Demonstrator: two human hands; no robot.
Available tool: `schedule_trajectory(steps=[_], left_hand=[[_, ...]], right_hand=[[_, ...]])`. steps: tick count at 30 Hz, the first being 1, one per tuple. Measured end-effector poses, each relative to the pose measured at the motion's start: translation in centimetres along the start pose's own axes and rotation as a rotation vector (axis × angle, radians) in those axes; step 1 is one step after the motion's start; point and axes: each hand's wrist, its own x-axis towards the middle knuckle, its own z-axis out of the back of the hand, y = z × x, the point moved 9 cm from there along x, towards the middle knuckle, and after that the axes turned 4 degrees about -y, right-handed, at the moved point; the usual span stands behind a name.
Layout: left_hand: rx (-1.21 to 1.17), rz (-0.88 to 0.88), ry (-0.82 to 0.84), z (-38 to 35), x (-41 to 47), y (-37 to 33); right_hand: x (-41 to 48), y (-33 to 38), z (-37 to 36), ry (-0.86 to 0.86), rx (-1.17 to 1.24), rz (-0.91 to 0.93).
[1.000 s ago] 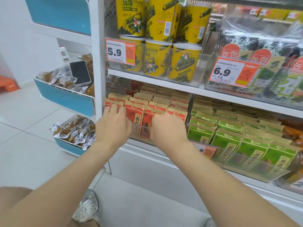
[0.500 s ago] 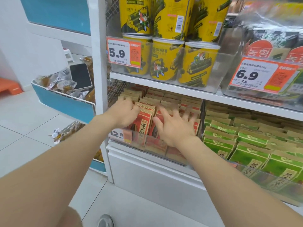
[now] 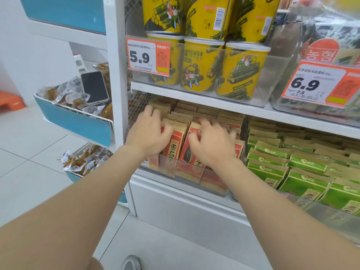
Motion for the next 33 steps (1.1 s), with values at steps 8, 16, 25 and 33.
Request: schedule_trajectory(steps=[8,16,25,33], left_hand=[[-0.064,0.060,0.168,-2.1,3.0,1.4],[0.208,0.073,0.328,-3.7,5.2,0.2],[0.216,0.078,-0.100,-1.7,2.4,-2.2],[0.069,-0.148,-0.084,-1.3,-1.3,-2.2]], right_hand=[[0.3,6.2,0.2,-0.201,-0.114,0.294],[1.1,0.3,-2.4,0.065,-0.298,0.030],[-1.8,0.1,0.4,-0.004,-0.353,-0.009],[-2.7,-1.1,-1.7,0.197,-0.123,0.028]])
